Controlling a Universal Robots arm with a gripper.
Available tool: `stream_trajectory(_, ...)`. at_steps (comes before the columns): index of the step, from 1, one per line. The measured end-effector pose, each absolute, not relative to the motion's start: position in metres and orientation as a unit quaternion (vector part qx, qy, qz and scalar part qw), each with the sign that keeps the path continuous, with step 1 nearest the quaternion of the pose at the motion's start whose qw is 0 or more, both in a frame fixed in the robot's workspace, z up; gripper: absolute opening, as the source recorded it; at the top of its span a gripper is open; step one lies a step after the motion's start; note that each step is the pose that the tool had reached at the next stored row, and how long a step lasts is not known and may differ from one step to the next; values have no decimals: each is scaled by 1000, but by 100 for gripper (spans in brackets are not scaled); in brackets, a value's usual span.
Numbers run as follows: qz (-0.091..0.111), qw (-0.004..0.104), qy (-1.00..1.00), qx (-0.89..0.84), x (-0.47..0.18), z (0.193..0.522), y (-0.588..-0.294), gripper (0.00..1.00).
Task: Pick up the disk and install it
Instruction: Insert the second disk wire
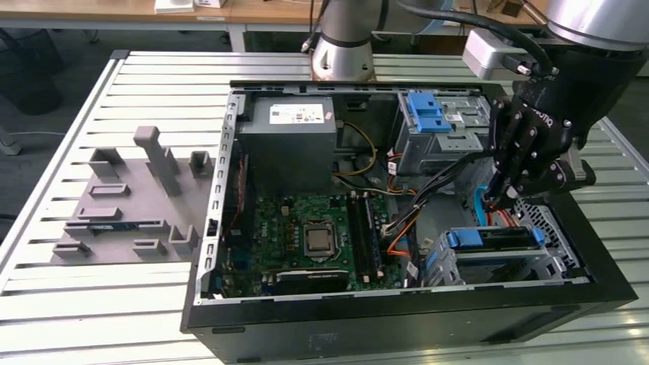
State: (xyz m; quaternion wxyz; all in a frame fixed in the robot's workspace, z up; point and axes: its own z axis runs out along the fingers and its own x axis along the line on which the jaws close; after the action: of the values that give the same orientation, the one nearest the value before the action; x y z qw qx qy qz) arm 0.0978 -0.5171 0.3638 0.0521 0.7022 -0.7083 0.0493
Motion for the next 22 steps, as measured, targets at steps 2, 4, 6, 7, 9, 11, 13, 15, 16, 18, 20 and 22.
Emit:
stream_trajectory(2,49,52,-708,702,98,363,-517,24)
stream_trajectory(4,49,52,-708,702,98,362,-517,17)
stream_trajectory(6,49,52,-708,702,98,361,-517,16)
stream_trajectory(7,49,52,-708,702,98,361,-517,16)
stream_trajectory(9,49,52,-708,702,98,360,-517,16)
stream_trajectory(11,49,52,-708,702,98,359,-517,16)
stream_trajectory(13,48,51,-708,702,98,358,-517,16)
stream_trajectory(15,48,51,-708,702,98,358,-517,16)
stream_trajectory(16,48,51,-708,702,98,358,-517,16)
stream_trajectory(18,48,50,-708,702,98,358,-517,16)
stream_trajectory(20,46,48,-709,702,98,358,-517,16)
stream_trajectory(22,32,35,-709,703,98,358,-518,16)
